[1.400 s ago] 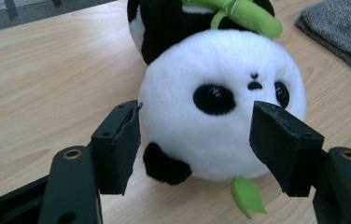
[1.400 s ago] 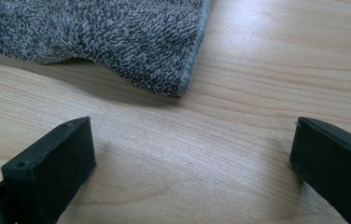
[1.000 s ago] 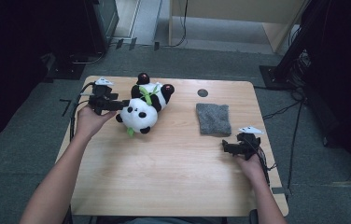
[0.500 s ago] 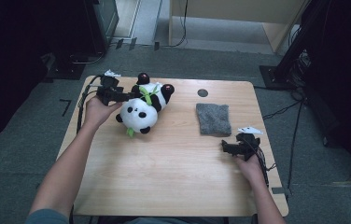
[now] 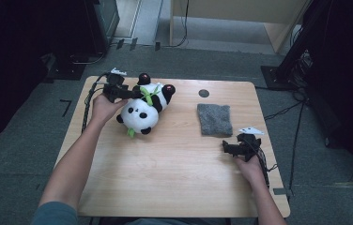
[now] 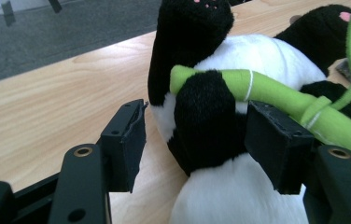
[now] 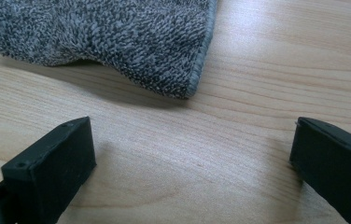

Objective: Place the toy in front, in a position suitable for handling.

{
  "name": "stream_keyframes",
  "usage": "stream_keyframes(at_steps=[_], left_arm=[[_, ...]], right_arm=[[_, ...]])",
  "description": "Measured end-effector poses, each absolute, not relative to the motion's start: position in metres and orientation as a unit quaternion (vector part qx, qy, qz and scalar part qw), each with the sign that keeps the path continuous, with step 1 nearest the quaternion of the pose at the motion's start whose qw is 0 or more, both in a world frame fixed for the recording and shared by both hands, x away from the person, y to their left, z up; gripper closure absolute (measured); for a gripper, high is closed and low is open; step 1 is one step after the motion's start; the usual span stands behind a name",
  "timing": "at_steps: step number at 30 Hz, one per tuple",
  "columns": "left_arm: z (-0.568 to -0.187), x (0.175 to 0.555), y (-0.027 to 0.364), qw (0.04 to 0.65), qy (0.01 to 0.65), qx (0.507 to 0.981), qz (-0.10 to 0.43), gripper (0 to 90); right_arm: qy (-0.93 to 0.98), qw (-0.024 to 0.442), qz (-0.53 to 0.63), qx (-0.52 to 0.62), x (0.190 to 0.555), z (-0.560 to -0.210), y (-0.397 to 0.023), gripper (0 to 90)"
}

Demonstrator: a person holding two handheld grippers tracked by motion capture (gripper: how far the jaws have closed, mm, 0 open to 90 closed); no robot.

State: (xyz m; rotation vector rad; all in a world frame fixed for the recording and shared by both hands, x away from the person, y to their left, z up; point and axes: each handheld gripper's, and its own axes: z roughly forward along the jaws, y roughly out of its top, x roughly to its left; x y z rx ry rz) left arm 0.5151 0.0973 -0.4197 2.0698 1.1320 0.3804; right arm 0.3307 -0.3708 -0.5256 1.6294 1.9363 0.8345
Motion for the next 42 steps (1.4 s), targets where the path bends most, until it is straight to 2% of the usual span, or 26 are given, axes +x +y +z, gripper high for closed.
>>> stream_keyframes(at_steps=[3,8,15,17,18,23,30,36,42], left_arm=[[-0.424,0.519,0.095,0.363,0.436,0.809,0.155,39.2],[-0.432,0.526,0.094,0.384,0.433,0.805,0.129,39.8],[-0.439,0.528,0.099,0.402,0.437,0.799,0.096,48.3],[-0.44,0.528,0.099,0.404,0.436,0.798,0.097,51.4],[-0.441,0.526,0.098,0.408,0.431,0.798,0.104,56.5],[-0.442,0.526,0.098,0.408,0.424,0.802,0.104,60.5],[-0.438,0.523,0.095,0.399,0.431,0.802,0.108,72.2],[-0.431,0.518,0.089,0.4,0.427,0.803,0.111,75.4],[-0.421,0.512,0.085,0.42,0.427,0.797,0.087,78.7]], right_arm=[[0.706,0.237,0.304,0.594,0.331,-0.526,-0.371,0.0],[0.706,0.236,0.305,0.594,0.331,-0.526,-0.371,0.0],[0.707,0.237,0.305,0.593,0.331,-0.526,-0.371,0.0],[0.707,0.237,0.305,0.593,0.331,-0.526,-0.371,0.0],[0.707,0.238,0.304,0.593,0.331,-0.526,-0.371,0.0],[0.707,0.238,0.304,0.593,0.331,-0.526,-0.371,0.0],[0.707,0.238,0.305,0.593,0.331,-0.526,-0.371,0.0],[0.707,0.237,0.305,0.593,0.331,-0.526,-0.371,0.0],[0.706,0.237,0.304,0.594,0.331,-0.526,-0.371,0.0]])
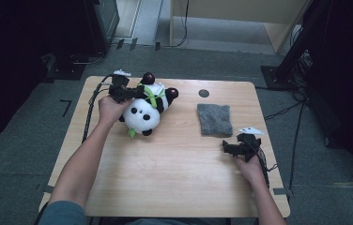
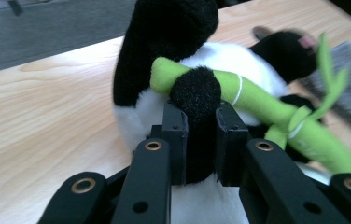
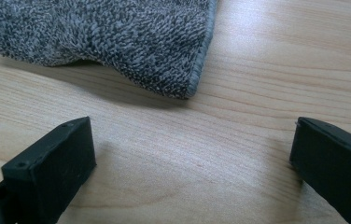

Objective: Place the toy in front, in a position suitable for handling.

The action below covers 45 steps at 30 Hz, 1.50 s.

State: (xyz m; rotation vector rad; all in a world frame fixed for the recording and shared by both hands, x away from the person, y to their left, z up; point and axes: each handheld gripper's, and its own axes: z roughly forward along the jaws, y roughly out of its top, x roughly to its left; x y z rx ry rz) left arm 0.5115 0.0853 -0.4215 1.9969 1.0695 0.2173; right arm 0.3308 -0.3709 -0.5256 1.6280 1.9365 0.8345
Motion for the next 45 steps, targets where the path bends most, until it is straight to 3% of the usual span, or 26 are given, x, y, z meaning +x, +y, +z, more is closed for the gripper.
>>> stream_keyframes(at_steps=[12,24,36,45], left_arm=[[-0.402,0.485,0.091,0.449,0.415,0.789,0.062,79.4],[-0.385,0.435,0.086,0.472,0.39,0.791,0.023,79.3],[-0.407,0.39,0.08,0.472,0.375,0.797,-0.024,79.2],[-0.426,0.378,0.074,0.459,0.378,0.804,-0.012,78.0]], right_arm=[[0.706,0.236,0.304,0.594,0.331,-0.526,-0.371,0.0],[0.706,0.236,0.304,0.594,0.331,-0.526,-0.371,0.0],[0.706,0.236,0.304,0.594,0.331,-0.526,-0.37,0.0],[0.706,0.236,0.304,0.594,0.332,-0.526,-0.37,0.0]])
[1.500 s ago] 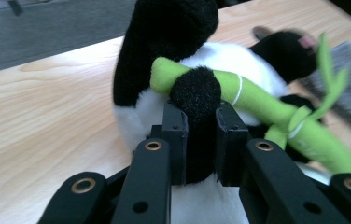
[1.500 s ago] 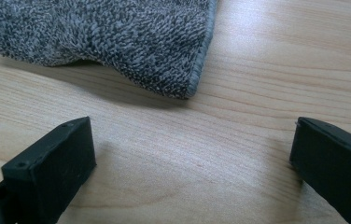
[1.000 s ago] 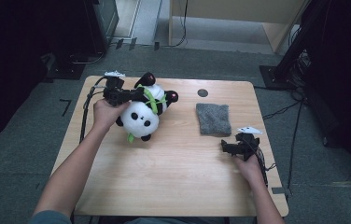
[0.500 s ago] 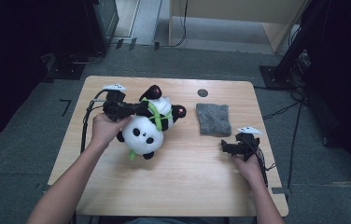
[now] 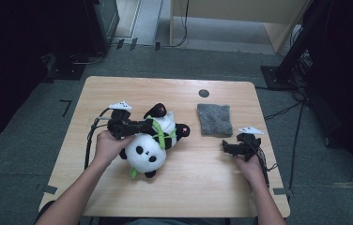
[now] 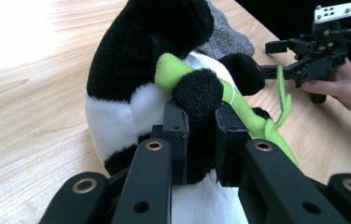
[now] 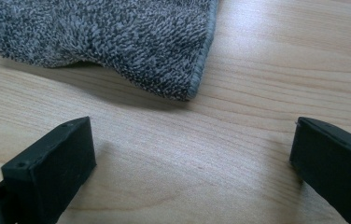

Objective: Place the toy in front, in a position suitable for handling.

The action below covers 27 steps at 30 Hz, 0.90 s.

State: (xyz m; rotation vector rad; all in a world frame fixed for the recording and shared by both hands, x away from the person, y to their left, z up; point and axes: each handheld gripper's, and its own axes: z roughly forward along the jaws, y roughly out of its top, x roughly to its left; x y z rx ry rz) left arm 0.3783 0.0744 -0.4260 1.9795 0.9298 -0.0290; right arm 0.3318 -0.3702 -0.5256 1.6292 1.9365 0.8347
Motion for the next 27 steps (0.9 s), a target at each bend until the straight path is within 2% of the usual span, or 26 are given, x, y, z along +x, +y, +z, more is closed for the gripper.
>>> stream_keyframes(at_steps=[4,9,10,12,13,14,17,18,24,27], left_arm=[[-0.433,0.379,0.073,0.457,0.367,0.81,0.025,76.7],[-0.438,0.382,0.077,0.467,0.374,0.801,0.021,73.6],[-0.44,0.383,0.08,0.467,0.385,0.796,0.023,69.6],[-0.44,0.383,0.081,0.466,0.388,0.795,0.023,68.1],[-0.44,0.384,0.081,0.466,0.391,0.794,0.022,63.2],[-0.439,0.384,0.082,0.468,0.394,0.791,0.02,63.2],[-0.438,0.382,0.081,0.471,0.394,0.789,0.022,53.6],[-0.437,0.382,0.08,0.47,0.394,0.789,0.022,47.6],[-0.433,0.38,0.084,0.478,0.39,0.786,0.035,37.3],[-0.427,0.377,0.088,0.484,0.394,0.78,0.045,36.1]], right_arm=[[0.706,0.236,0.304,0.594,0.332,-0.526,-0.37,0.0],[0.706,0.236,0.304,0.594,0.332,-0.526,-0.37,0.0],[0.706,0.236,0.304,0.594,0.332,-0.526,-0.37,0.0],[0.706,0.236,0.304,0.594,0.332,-0.526,-0.37,0.0],[0.706,0.236,0.304,0.594,0.332,-0.526,-0.37,0.0],[0.706,0.236,0.304,0.594,0.332,-0.526,-0.37,0.0],[0.706,0.236,0.304,0.594,0.332,-0.526,-0.37,0.0],[0.706,0.236,0.304,0.594,0.332,-0.526,-0.37,0.0],[0.706,0.236,0.305,0.594,0.332,-0.526,-0.37,0.0],[0.706,0.236,0.304,0.594,0.332,-0.526,-0.37,0.0]])
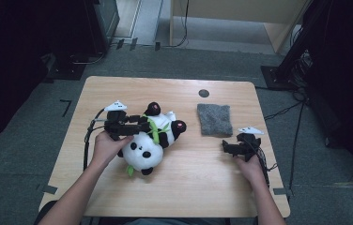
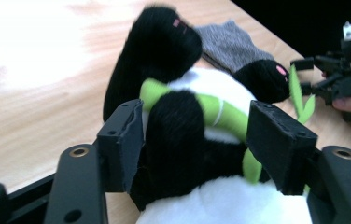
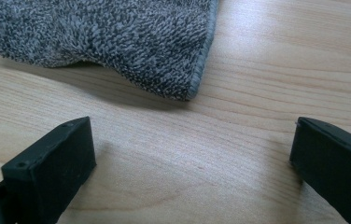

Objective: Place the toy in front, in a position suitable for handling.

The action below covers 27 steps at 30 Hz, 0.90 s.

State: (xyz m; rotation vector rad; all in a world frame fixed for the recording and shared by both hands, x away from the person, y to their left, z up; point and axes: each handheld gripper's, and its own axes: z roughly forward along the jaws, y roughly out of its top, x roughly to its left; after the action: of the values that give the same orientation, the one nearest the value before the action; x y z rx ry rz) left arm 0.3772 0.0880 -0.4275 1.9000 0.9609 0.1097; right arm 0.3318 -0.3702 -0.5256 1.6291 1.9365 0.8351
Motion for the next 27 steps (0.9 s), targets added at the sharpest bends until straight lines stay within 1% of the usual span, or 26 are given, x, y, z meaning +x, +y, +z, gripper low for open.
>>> stream_keyframes(at_steps=[7,15,19,22,27], left_arm=[[-0.42,0.356,0.09,0.474,0.387,0.788,0.075,35.8],[-0.42,0.325,0.091,0.463,0.383,0.794,0.088,33.8],[-0.427,0.311,0.093,0.457,0.392,0.793,0.09,33.0],[-0.43,0.307,0.094,0.456,0.394,0.793,0.091,32.3],[-0.43,0.298,0.09,0.448,0.39,0.797,0.111,29.5]], right_arm=[[0.706,0.236,0.304,0.594,0.332,-0.526,-0.37,0.0],[0.706,0.236,0.304,0.594,0.332,-0.526,-0.37,0.0],[0.706,0.236,0.304,0.594,0.332,-0.526,-0.37,0.0],[0.706,0.236,0.304,0.594,0.332,-0.526,-0.37,0.0],[0.706,0.236,0.304,0.594,0.332,-0.526,-0.37,0.0]])
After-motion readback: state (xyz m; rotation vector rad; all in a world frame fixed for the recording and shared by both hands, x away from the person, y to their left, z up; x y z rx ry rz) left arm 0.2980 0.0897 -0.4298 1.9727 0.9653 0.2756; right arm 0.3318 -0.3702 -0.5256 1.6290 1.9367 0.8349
